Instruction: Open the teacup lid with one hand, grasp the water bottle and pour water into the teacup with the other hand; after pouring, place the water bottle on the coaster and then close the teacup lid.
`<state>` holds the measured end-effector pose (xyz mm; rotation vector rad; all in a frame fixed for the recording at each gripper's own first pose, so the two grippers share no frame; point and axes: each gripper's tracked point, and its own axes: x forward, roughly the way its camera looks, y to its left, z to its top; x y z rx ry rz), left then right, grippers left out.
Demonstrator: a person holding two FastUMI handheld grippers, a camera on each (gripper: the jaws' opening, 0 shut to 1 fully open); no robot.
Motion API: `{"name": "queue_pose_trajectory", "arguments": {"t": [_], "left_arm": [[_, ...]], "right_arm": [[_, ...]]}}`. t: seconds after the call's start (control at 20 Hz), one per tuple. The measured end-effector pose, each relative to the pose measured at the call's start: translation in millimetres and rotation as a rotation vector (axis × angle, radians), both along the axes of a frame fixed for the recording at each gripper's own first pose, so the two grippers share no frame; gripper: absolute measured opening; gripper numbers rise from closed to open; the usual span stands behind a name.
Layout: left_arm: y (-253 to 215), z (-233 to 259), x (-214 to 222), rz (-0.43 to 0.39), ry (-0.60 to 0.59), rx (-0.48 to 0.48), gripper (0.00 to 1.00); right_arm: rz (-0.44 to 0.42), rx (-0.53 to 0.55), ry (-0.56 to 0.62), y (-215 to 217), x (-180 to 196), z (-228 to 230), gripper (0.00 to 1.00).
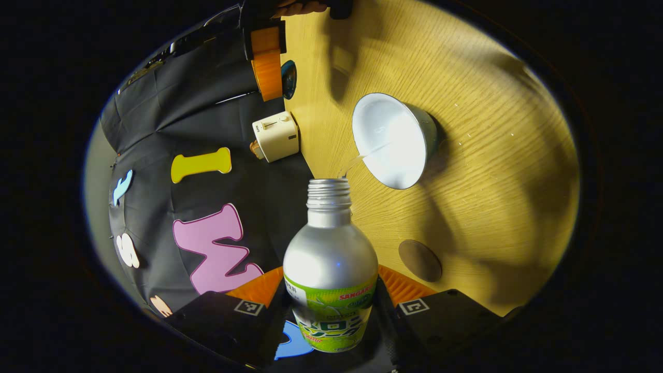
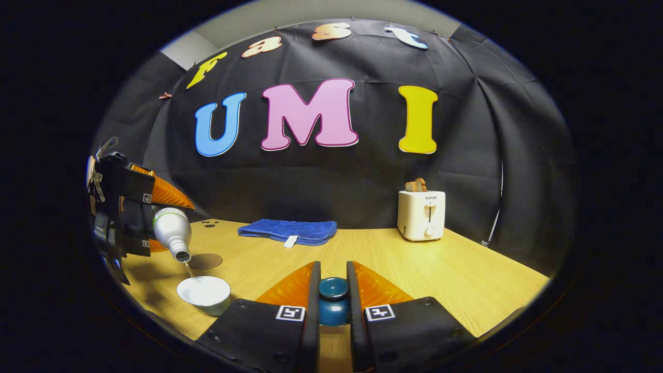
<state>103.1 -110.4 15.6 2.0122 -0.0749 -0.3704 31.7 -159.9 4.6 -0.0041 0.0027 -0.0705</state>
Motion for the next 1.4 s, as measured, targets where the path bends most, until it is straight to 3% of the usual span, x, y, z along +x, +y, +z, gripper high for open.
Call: {"name": "queue_pose_trajectory", "arguments": {"t": [1.0,1.4], "left_arm": [[-4.7,17.2,4.6,-0.007,0.003,0.256,0.80],[0.1,17.2,3.3,0.024,-0.003,0.311,0.80]], "right_arm": [[0.012,0.000,0.001,2.6,-0.4,-0.1,0.28],[0.013,0.000,0.001,1.7,-0.8,-0.1,0.28]]}}
